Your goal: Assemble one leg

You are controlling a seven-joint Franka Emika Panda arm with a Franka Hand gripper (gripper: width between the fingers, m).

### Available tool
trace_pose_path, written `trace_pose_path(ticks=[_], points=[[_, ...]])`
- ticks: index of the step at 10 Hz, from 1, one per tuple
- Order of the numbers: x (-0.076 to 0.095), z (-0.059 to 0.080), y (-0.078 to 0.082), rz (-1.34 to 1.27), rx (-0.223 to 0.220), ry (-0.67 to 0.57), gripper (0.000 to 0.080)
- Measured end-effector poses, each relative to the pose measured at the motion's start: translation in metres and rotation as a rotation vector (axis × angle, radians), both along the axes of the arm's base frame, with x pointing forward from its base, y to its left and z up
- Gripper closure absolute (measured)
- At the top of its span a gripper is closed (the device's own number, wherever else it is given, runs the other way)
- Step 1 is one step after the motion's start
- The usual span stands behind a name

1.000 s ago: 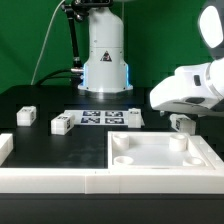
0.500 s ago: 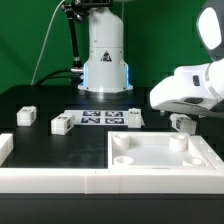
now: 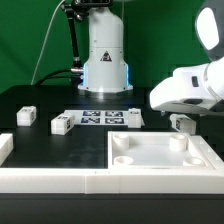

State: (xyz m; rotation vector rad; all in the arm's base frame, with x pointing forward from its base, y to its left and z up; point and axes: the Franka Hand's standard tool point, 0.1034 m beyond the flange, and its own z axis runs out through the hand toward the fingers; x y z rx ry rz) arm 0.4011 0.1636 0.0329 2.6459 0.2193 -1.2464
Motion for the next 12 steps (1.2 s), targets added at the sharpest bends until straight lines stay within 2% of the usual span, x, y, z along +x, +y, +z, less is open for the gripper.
trace_pose_path(ticks=[1,4,8,11,12], points=[[-0.005,0.000,0.006,-0.029,-0.002,0.005,0.0150],[-0.009,-0.007,0.009,-0.038,0.011,-0.006,0.0150],[-0.014,-0.022,0.008,-0.039,0.018,-0.028,0.0150],[-0.016,-0.024,0.007,-0.043,0.011,-0.031,0.0150],[-0.016,-0.024,0.007,-0.044,0.011,-0.031,0.0282]])
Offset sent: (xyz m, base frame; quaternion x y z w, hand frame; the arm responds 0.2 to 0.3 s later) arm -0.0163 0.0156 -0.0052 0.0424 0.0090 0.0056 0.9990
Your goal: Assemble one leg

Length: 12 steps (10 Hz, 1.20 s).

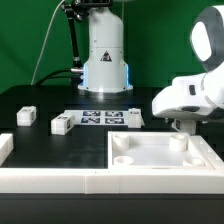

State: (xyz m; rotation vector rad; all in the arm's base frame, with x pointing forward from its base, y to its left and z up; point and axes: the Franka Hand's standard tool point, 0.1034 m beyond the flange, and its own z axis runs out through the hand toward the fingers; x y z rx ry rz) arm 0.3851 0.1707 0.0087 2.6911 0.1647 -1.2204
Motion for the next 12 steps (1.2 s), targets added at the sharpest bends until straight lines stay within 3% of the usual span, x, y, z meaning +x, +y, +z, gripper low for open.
trace_pose_path(ticks=[1,3,9,12], points=[[0.000,0.000,0.000,0.000,0.000,0.000,0.0282],[0.000,0.000,0.000,-0.001,0.000,0.000,0.0517],[0.001,0.002,-0.002,0.000,0.001,0.004,0.0515],[0.013,0.044,-0.017,-0.027,-0.011,0.006,0.0515]])
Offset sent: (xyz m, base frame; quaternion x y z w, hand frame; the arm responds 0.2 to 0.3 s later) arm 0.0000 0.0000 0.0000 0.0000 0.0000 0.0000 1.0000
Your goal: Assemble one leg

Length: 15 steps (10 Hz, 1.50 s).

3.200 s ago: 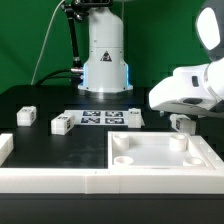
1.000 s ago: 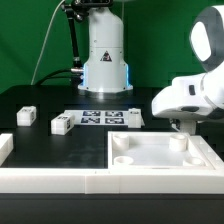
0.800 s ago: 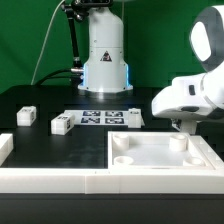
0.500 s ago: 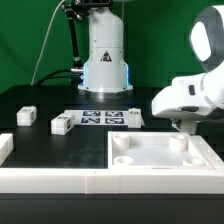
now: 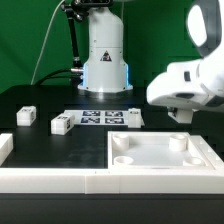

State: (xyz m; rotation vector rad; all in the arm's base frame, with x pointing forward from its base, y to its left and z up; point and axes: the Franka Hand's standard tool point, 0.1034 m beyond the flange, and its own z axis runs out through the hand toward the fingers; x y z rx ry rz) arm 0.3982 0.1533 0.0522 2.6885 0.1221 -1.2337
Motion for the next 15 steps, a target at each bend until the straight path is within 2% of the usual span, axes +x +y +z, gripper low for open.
trace_pose_path(ticks=[2,4,6,7,8,9,11,12,13,15], points=[[0.007,0.020,-0.005,-0.012,0.004,-0.037,0.0515],[0.004,0.013,-0.005,-0.011,0.002,-0.027,0.0515],[0.016,0.010,0.001,-0.002,0.055,-0.217,0.0515],[0.016,0.011,0.000,0.015,0.081,-0.301,0.0515],[0.022,0.010,-0.009,0.047,0.115,-0.373,0.0515],[0.029,0.016,-0.016,0.055,0.132,-0.422,0.0515],[0.046,0.036,-0.024,0.065,0.175,-0.551,0.0515],[0.049,0.032,-0.019,0.064,0.202,-0.659,0.0515],[0.044,0.029,-0.019,0.067,0.218,-0.710,0.0514],[0.057,0.031,-0.013,0.079,0.280,-0.916,0.0514]])
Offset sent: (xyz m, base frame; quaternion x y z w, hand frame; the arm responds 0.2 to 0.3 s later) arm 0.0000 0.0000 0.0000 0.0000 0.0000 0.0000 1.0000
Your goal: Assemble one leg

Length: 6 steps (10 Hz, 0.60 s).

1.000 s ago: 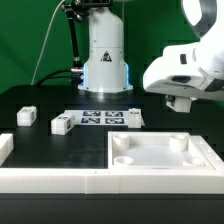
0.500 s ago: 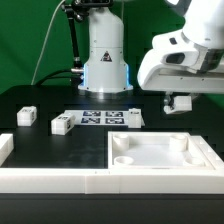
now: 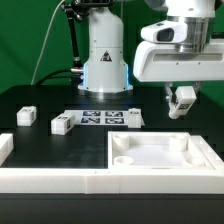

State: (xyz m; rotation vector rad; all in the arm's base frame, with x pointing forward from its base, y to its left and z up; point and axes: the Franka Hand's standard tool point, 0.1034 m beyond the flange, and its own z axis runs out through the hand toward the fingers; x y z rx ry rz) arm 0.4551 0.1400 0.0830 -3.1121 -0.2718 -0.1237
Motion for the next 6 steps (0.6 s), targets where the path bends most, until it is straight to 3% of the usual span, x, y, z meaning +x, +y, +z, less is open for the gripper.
trace_pose_path(ticks=[1,2,4,6], points=[[0.009,0.003,0.001,0.020,0.037,-0.135,0.0514],[0.015,0.007,-0.003,0.046,0.042,-0.180,0.0514],[0.032,0.022,-0.007,0.071,0.033,-0.187,0.0514],[0.030,0.019,-0.006,0.074,0.035,-0.192,0.0514]])
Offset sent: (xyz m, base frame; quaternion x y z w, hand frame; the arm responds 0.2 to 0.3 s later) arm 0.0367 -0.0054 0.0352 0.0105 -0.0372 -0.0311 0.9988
